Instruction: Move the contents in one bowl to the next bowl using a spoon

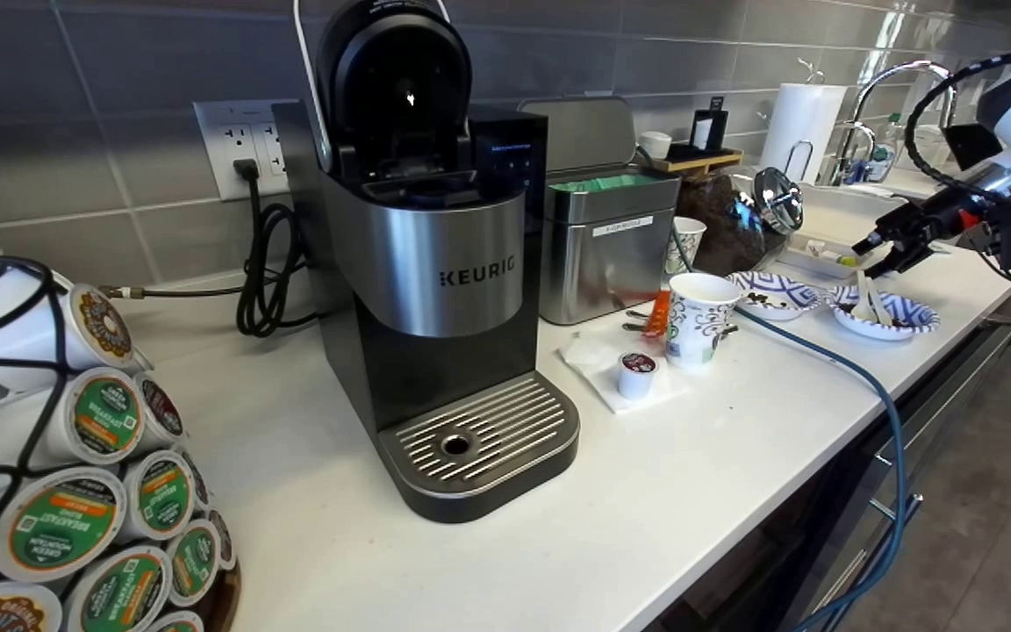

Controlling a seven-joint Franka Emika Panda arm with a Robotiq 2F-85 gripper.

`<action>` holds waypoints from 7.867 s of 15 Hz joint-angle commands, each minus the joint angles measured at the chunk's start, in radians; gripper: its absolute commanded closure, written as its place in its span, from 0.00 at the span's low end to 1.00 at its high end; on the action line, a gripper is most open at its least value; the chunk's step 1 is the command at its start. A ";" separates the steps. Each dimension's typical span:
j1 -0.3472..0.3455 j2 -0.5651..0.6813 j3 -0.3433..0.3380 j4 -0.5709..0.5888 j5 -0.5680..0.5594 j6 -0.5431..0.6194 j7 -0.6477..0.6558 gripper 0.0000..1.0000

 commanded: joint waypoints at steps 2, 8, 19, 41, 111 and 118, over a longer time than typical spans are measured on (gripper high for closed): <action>-0.020 0.032 0.026 0.043 0.003 -0.063 0.016 0.02; -0.021 0.056 0.038 0.068 0.000 -0.080 0.018 0.03; -0.049 0.101 0.042 0.128 0.003 -0.158 0.041 0.24; -0.081 0.149 0.048 0.207 -0.065 -0.274 0.093 0.30; -0.077 0.125 0.116 0.206 -0.019 -0.226 0.012 0.99; -0.137 0.010 0.103 0.038 0.239 -0.099 -0.093 0.99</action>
